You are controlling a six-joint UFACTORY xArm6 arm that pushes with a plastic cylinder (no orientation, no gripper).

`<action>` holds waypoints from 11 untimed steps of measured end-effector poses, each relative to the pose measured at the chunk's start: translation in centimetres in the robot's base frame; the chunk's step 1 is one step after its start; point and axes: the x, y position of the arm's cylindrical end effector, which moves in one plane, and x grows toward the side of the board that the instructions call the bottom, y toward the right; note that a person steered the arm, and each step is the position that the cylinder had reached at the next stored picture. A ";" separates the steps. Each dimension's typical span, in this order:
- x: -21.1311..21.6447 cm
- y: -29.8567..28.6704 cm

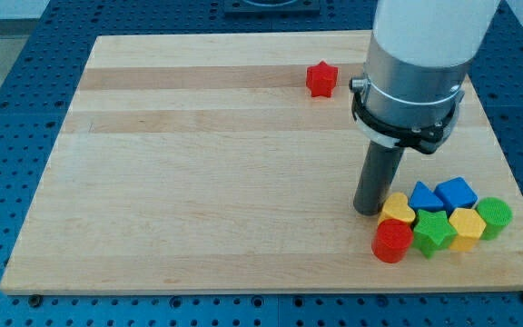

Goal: Move the red star towards blue cube

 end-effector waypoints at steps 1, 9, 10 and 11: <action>-0.3 -0.6; -19.7 1.3; -16.7 1.7; -14.2 1.3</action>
